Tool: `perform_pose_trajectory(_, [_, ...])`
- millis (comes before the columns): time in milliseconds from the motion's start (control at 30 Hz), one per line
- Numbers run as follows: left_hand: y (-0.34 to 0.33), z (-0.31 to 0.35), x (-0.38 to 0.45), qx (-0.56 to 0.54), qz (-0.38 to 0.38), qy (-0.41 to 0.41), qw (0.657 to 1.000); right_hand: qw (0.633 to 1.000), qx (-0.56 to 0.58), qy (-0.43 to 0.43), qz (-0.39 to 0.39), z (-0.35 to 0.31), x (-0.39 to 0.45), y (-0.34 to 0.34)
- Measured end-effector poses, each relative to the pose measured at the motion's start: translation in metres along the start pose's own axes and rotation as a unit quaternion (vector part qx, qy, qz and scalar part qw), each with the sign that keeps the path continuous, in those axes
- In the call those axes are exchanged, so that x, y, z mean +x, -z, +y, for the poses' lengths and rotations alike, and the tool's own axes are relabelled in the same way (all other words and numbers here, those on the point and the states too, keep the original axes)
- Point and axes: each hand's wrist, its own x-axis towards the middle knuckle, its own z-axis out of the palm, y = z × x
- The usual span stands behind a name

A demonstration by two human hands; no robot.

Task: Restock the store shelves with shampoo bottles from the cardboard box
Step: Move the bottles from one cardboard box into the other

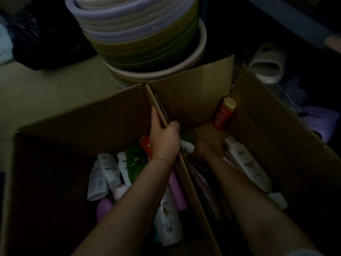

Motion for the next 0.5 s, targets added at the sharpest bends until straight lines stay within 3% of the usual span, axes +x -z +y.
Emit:
perform_pose_trajectory(100, [0.000, 0.002, -0.001, 0.002, 0.003, 0.007, 1.000, 0.988, 0.152, -0.010, 0.016, -0.002, -0.025, 0.030])
perform_pose_trajectory(267, [0.003, 0.010, -0.010, -0.018, 0.016, 0.049, 0.999, 0.925, 0.379, 0.029, 0.003, -0.027, -0.091, 0.104])
perform_pose_trajectory(400, [0.028, 0.017, -0.023, -0.071, -0.031, 0.075, 0.994, 0.894, 0.433, 0.113, 0.028, -0.070, -0.165, 0.150])
perform_pose_trajectory(500, [0.060, 0.030, -0.045, -0.149, -0.090, 0.068, 0.982, 0.902, 0.391, 0.184, -0.017, -0.107, -0.213, 0.156])
